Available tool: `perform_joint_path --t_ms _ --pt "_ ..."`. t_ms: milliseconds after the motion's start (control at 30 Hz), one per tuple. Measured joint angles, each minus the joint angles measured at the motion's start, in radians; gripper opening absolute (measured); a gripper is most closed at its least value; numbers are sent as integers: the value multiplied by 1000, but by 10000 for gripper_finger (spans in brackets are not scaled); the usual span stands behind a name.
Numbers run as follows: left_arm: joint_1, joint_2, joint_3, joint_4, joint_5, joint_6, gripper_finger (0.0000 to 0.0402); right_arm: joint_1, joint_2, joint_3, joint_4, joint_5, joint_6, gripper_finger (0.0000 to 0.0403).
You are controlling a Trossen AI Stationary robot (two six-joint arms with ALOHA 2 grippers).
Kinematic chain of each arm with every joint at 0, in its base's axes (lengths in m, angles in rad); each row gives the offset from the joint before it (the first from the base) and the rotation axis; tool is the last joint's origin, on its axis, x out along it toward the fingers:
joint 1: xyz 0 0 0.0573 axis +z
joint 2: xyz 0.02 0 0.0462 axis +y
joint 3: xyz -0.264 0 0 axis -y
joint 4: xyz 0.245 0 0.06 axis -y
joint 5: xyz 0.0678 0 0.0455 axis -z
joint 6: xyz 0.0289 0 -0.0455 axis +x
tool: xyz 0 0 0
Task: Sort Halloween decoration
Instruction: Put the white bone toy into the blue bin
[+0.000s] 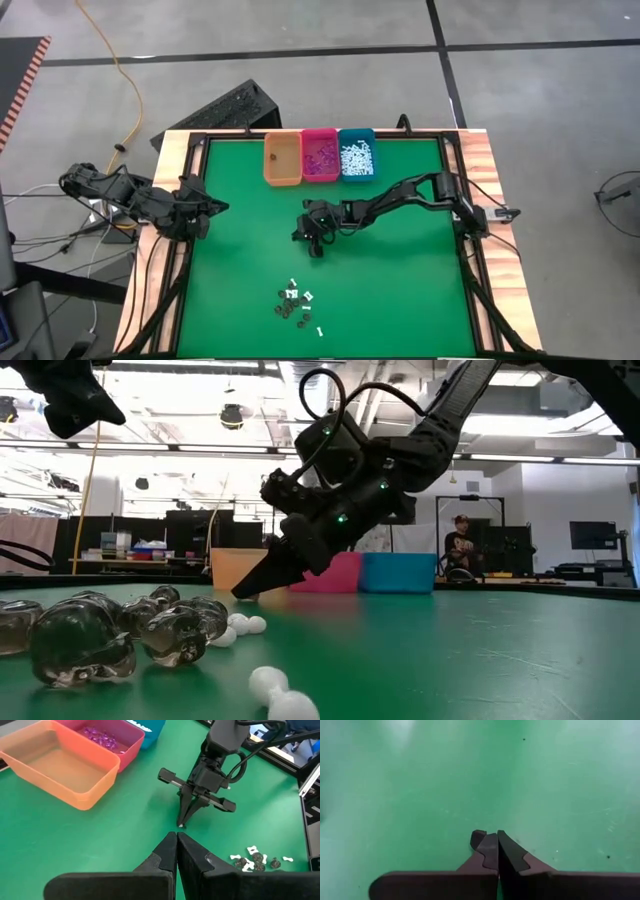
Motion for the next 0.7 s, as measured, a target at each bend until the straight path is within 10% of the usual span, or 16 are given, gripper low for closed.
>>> perform_joint_path --t_ms 700 --pt "0 0 0 -10 20 0 0 -197 -397 -5 -245 14 19 16"
